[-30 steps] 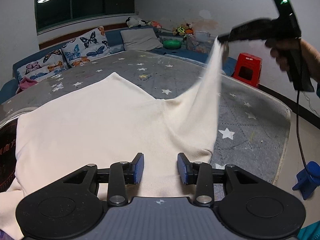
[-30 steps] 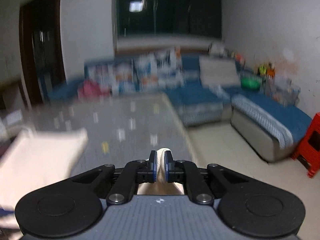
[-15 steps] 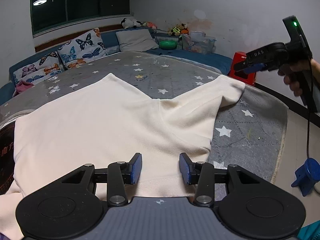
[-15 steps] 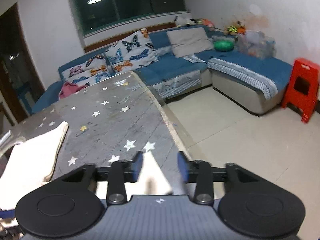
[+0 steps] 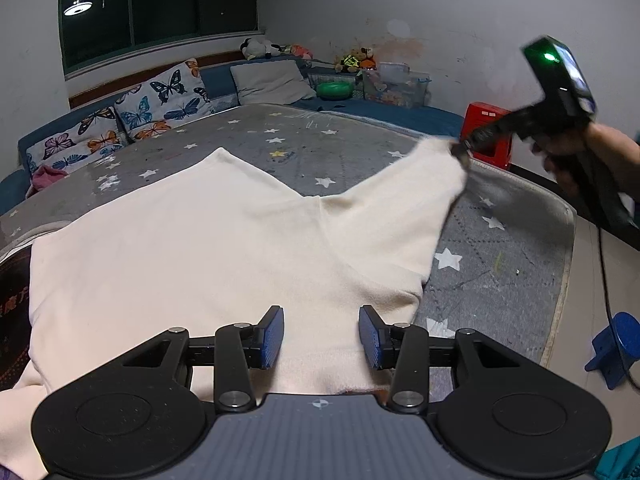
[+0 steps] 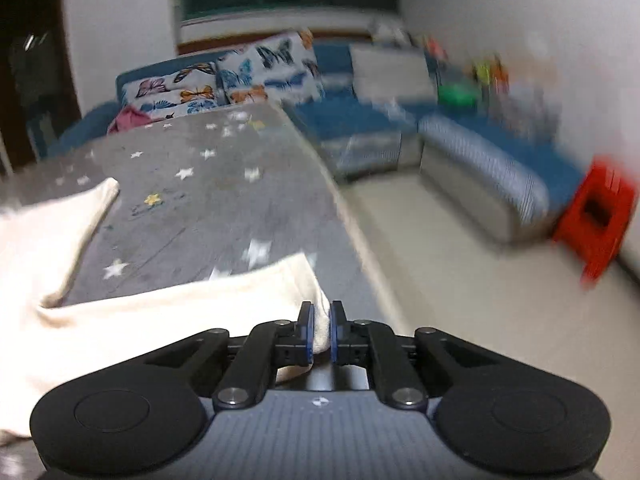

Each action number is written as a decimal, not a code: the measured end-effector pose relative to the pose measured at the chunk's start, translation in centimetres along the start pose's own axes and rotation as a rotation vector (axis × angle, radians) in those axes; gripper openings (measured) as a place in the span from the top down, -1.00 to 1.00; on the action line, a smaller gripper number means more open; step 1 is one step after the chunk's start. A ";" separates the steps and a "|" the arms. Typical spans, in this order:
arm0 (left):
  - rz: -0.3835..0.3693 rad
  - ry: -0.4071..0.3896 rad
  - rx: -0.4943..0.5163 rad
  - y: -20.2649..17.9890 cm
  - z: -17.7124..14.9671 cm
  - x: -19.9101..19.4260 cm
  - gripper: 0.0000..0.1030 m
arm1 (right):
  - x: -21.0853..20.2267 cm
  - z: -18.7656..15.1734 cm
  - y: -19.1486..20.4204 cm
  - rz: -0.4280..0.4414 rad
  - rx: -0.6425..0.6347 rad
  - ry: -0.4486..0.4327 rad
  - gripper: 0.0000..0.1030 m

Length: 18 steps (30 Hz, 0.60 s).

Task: Fold clothes
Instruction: 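Fold the held sleeve across the sweatshirt body with the right gripper, release, then move the left gripper to the sweatshirt edge and close on it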

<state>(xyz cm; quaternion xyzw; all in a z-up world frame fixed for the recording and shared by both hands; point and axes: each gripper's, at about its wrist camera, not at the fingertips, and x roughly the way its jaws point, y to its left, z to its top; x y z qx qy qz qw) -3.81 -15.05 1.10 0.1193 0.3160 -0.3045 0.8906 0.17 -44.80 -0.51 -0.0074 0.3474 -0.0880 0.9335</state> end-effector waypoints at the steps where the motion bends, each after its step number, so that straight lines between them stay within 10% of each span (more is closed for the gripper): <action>1: 0.000 0.000 0.002 0.0 0.0 0.0 0.13 | 0.2 0.5 0.3 -0.019 -0.034 -0.019 0.87; 11: -0.001 0.003 -0.006 0.0 -0.1 0.0 0.11 | 1.0 1.0 0.4 -0.021 0.024 -0.027 0.69; 18: 0.008 0.004 -0.043 0.0 -0.1 -0.2 0.10 | -1.0 1.3 4.7 0.219 -0.031 -0.038 0.31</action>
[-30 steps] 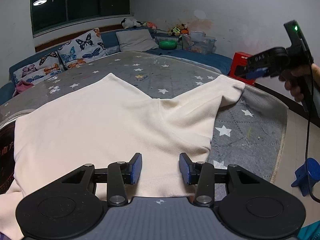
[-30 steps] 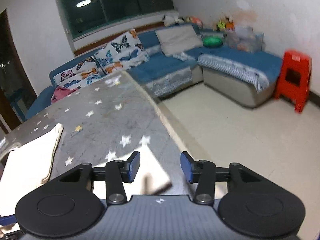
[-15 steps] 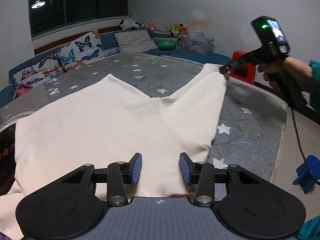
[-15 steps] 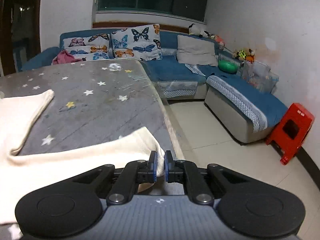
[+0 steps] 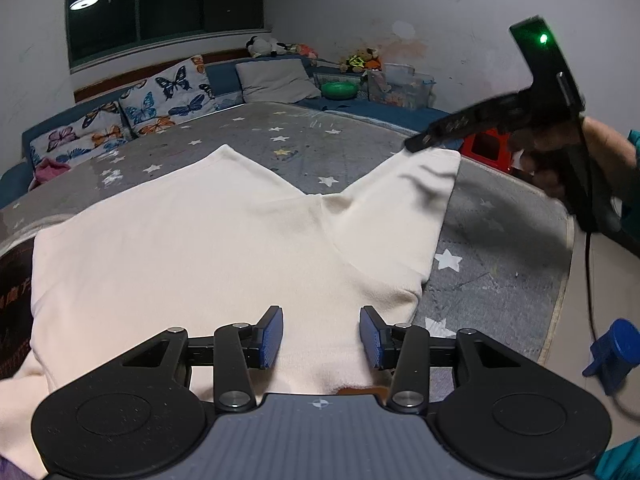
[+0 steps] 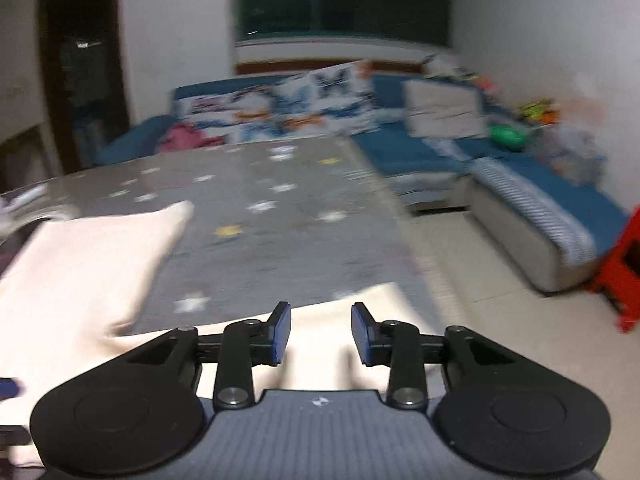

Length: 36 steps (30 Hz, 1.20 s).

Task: Fold clothes
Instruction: 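Move the left gripper to the sweatshirt edge and close on it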

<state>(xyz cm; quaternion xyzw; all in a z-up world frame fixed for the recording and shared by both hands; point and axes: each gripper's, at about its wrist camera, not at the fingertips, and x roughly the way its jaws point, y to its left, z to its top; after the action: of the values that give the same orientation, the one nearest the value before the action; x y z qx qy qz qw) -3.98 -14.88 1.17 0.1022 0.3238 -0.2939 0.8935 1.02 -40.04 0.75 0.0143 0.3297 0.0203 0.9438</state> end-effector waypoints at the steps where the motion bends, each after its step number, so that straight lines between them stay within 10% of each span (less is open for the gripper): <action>1: 0.001 0.000 -0.011 0.1 0.0 -0.1 0.10 | 0.5 -0.2 0.5 0.020 -0.005 0.015 0.28; 8: 0.075 -0.040 -0.128 2.2 -0.7 -3.0 0.10 | 2.0 -0.8 2.0 0.010 -0.046 0.069 0.22; 26: 0.789 -0.092 -0.621 21.8 -6.9 -15.1 0.08 | -1.5 1.5 10.9 0.174 -0.277 0.007 0.19; 31: 0.772 -0.050 -0.666 25.7 -9.0 -14.9 0.12 | -2.3 1.6 16.1 0.306 -0.390 0.020 0.19; 36: 0.686 -0.041 -0.636 26.5 -9.9 -14.2 0.62 | -3.0 1.3 22.5 0.440 -0.543 0.026 0.19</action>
<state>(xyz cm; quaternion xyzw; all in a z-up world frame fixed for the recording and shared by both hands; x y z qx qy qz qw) -2.20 16.64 2.44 -0.0815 0.3278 0.1304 0.9321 -1.09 -17.74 4.55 -0.1667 0.3134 0.3102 0.8819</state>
